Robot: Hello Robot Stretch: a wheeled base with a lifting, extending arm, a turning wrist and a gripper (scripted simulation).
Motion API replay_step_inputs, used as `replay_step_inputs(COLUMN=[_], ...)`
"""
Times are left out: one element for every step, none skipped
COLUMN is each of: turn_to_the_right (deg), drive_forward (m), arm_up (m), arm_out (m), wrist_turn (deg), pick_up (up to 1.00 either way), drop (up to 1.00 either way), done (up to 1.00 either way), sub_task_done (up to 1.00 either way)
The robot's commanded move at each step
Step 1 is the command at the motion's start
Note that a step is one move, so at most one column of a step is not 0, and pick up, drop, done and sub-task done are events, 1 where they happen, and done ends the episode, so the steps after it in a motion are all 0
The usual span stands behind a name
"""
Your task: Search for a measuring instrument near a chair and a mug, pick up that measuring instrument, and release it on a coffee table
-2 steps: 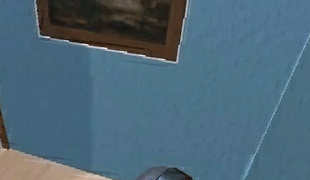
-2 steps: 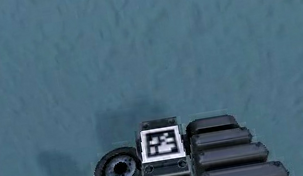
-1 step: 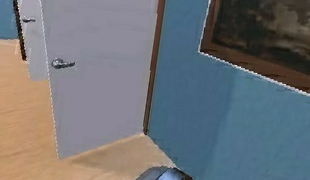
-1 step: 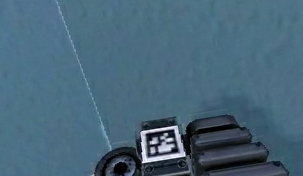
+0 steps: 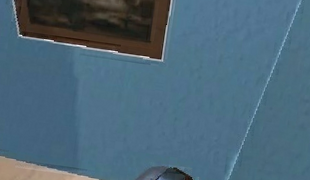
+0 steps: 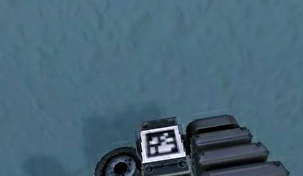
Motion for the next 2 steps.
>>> replay_step_inputs(turn_to_the_right=[36.0,45.0], drive_forward=[0.00,0.00], arm_up=[0.00,0.00], arm_out=[0.00,0.00], wrist_turn=[0.0,0.0], pick_up=[0.00,0.00], drop=[0.00,0.00], done=[0.00,0.00], sub_task_done=[0.00,0.00])
